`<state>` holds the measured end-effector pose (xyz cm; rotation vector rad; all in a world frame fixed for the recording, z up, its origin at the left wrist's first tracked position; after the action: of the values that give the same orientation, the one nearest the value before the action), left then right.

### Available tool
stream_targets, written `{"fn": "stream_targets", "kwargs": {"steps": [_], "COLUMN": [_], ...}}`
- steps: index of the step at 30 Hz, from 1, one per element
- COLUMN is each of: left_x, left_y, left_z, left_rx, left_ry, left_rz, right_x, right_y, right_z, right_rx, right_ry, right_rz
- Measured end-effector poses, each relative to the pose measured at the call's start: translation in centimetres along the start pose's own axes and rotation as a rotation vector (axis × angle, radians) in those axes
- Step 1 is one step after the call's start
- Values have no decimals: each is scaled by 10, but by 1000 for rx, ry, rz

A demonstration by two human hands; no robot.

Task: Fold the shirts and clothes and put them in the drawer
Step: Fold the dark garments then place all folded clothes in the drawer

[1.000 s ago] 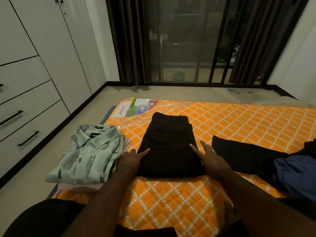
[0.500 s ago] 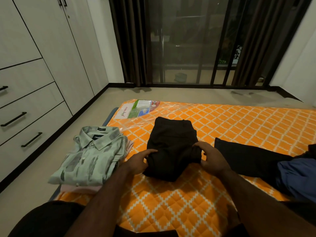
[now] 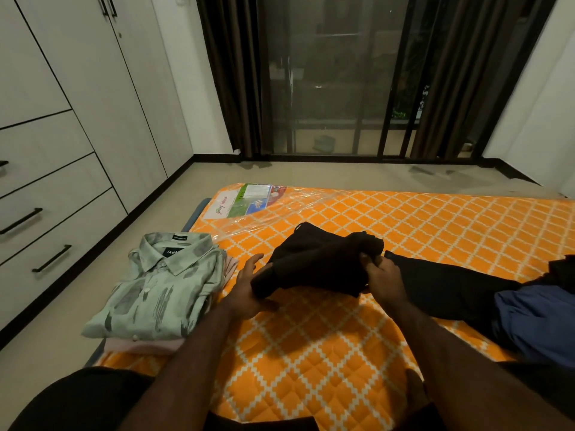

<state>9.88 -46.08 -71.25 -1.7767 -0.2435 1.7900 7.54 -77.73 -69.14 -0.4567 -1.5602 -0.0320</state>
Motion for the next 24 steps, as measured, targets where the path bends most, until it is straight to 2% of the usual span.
{"fn": "stream_targets", "kwargs": {"steps": [2, 6, 10, 13, 16, 19, 22, 24], "left_x": [-12, -26, -35, -42, -43, -38, -13, 6], "left_y": [3, -1, 1, 4, 9, 18, 27, 30], "left_z": [2, 5, 1, -4, -6, -12, -23, -27], "left_rx": [-75, -261, -390, -475, -565, -489, -257, -135], "left_ry": [71, 83, 56, 20, -55, -88, -242, -342], "left_rz": [148, 283, 369, 362, 221, 18, -181, -239], "right_x": [3, 8, 12, 18, 16, 6, -8, -16], "right_y": [0, 2, 8, 13, 14, 15, 17, 16], "right_z": [0, 2, 3, 2, 5, 8, 6, 6], "right_rx": [31, 47, -54, -132, -147, -66, 76, 123], "right_ry": [7, -25, -70, -76, -38, 72, 260, 323], "right_rz": [-13, 54, 54, 103, 268, 485, 650, 688]}}
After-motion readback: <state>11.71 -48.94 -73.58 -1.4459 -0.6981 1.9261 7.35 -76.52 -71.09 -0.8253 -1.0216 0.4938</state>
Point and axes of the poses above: each hand's wrist, its own z-axis away from the middle knuckle, its own y-axis out of the palm, x = y × z, the point moved 2 cm from there along -z, towards the middle knuckle, and after that the axes turned 4 degrees about -y, right-handed, at the moved point
